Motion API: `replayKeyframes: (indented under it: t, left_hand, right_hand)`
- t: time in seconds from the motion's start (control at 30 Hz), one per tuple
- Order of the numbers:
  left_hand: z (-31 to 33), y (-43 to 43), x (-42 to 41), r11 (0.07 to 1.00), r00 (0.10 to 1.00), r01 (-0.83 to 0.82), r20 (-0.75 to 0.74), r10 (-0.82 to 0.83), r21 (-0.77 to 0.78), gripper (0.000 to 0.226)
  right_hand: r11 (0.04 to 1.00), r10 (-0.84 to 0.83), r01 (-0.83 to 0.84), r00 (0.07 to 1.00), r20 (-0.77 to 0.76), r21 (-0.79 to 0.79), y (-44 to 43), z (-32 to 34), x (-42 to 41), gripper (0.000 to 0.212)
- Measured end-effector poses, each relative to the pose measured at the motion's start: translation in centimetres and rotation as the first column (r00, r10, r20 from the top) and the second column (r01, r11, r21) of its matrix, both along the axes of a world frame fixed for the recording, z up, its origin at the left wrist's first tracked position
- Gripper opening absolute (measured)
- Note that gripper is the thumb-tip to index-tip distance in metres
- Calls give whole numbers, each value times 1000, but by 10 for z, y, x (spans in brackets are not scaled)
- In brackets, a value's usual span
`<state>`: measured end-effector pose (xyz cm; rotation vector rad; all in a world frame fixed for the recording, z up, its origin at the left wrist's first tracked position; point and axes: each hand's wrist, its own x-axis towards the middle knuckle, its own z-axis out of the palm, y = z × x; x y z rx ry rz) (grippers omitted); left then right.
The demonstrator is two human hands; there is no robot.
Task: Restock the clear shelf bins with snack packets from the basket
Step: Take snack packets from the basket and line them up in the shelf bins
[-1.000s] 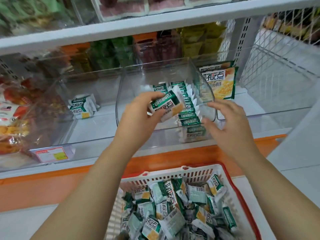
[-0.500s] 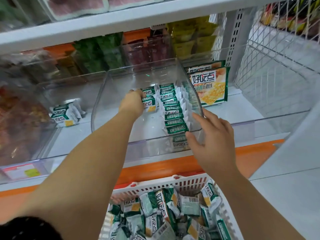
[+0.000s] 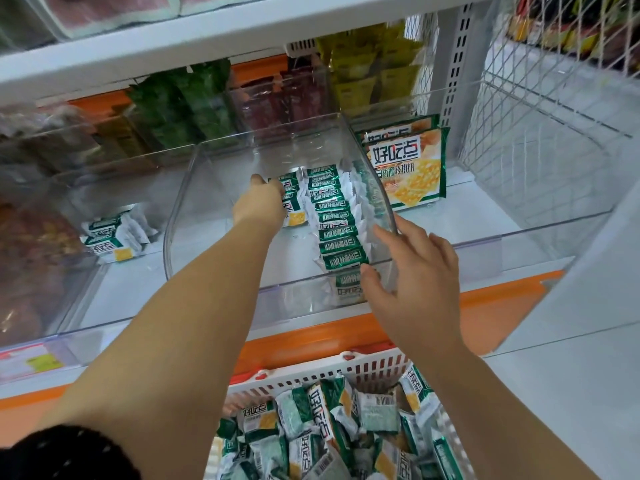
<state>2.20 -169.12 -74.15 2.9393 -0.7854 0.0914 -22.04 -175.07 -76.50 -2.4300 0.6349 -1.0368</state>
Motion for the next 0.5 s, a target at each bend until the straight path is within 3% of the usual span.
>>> replayKeyframes:
  t: [0.17, 0.3, 0.4, 0.5]
  left_hand:
    - [7, 5, -10, 1000, 1000, 5, -30, -5, -22, 46]
    - [21, 16, -45, 971, 990, 47, -118, -76, -235, 43]
    - [28, 38, -94, 833, 974, 221, 68, -217, -508, 27]
    - [20, 75, -142, 680, 891, 453, 324, -319, -577, 19]
  right_hand:
    - [1000, 8, -8, 1000, -4, -14, -1, -1, -1, 54]
    - [999, 22, -22, 1000, -17, -25, -1, -2, -2, 46]
    - [999, 34, -35, 988, 148, 0, 11, -12, -6, 33]
    - [998, 66, -59, 952, 298, -34, 34, -30, -16, 24]
